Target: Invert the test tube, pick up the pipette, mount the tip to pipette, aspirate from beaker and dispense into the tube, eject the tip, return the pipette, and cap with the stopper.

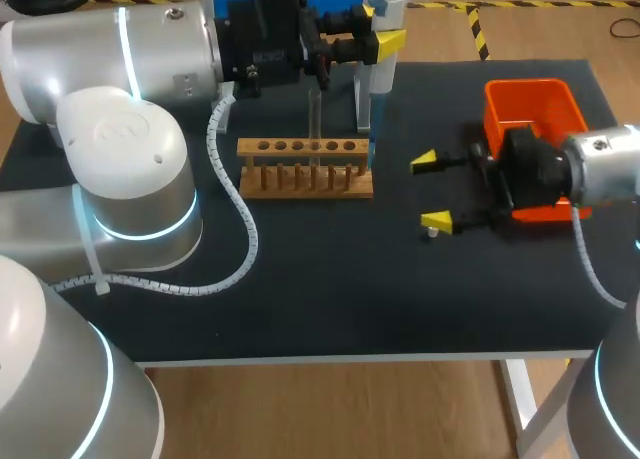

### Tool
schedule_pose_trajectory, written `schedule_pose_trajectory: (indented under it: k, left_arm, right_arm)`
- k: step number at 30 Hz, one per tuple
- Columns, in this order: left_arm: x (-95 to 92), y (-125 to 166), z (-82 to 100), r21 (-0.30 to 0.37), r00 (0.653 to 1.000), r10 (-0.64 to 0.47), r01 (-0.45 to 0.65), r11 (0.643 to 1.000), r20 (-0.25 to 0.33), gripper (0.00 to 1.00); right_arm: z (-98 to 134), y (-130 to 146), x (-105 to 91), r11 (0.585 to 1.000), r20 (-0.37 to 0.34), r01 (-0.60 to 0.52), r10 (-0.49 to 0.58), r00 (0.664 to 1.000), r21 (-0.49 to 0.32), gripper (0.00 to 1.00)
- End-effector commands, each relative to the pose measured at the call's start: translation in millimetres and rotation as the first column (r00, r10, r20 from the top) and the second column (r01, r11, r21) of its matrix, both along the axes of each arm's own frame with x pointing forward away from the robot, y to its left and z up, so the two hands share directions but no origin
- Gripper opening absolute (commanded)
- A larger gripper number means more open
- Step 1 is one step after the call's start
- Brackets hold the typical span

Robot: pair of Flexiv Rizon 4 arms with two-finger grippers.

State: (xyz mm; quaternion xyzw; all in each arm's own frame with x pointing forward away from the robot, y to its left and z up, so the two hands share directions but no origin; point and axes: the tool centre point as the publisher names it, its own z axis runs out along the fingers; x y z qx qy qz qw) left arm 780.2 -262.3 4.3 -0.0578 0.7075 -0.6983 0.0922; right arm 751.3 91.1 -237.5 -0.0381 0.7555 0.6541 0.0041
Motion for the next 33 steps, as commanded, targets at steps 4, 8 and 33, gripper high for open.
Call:
schedule_pose_trajectory:
  k: [4,8,33]
  left_arm:
    - [0.3,0.3,-1.6,-0.007,1.0,0.0,0.0,1.0,0.003,0.0]
    - [0.3,0.3,-1.6,-0.007,1.0,0.0,0.0,1.0,0.003,0.0]
    - [14.1,59.8,-9.9,0.04,0.996,0.088,-0.088,0.995,0.019,0.0]
  right_arm:
    - [0.3,-24.2,-26.8,0.999,0.017,-0.004,0.005,1.0,-0.046,1.0]
    - [0.3,-24.2,-26.8,0.999,0.017,-0.004,0.005,1.0,-0.046,1.0]
    - [0.3,-24.2,-26.8,0.999,0.017,-0.004,0.005,1.0,-0.046,1.0]
